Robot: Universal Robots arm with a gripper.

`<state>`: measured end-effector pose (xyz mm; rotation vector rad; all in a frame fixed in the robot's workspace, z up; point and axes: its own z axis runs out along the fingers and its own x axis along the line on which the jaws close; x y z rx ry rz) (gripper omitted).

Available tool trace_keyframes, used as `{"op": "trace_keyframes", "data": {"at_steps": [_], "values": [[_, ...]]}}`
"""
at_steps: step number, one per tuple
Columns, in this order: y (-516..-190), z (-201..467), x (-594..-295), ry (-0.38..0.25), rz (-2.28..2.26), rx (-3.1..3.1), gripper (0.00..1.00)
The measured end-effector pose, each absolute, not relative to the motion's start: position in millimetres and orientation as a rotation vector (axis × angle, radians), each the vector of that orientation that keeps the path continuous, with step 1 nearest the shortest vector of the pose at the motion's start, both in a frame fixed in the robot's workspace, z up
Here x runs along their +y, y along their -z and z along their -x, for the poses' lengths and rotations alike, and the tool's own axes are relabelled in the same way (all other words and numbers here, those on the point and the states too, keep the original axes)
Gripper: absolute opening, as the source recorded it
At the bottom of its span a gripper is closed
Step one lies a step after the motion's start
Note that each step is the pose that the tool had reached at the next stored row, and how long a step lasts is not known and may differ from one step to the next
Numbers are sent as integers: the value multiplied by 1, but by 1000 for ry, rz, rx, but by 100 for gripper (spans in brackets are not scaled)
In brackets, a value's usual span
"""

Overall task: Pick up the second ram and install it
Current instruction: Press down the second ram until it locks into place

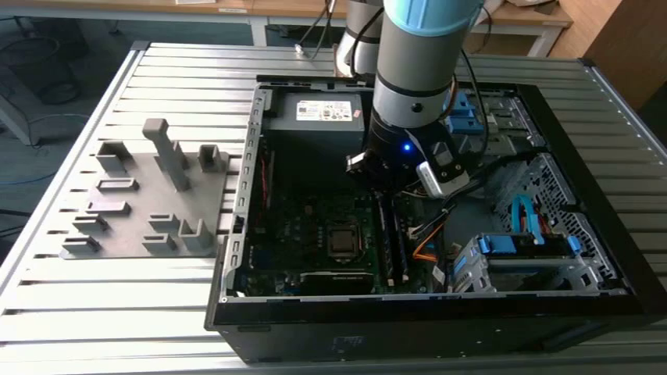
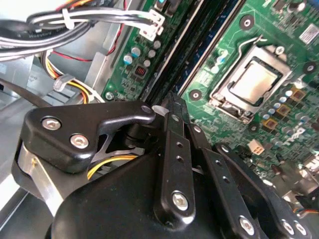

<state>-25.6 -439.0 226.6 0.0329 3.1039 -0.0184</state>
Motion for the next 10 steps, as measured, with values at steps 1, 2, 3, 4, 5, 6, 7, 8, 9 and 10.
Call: {"op": "trace_keyframes", "data": {"at_steps": [1, 2, 3, 4, 5, 6, 7, 8, 9, 10], "values": [[-226, 26, -438, 18, -33, 3104, 10], [-225, 26, -437, 18, -33, 3104, 10], [-225, 26, -435, 18, -33, 3104, 10], [-224, 26, -434, 18, -33, 3104, 10], [-224, 26, -433, 18, -33, 3104, 10], [-223, 26, -433, 18, -33, 3104, 10], [-222, 26, -432, 18, -33, 3104, 10], [-221, 26, -432, 18, -33, 3104, 10], [-220, 26, -432, 19, -33, 3104, 10], [-219, 26, -432, 20, -33, 3104, 10]]}}
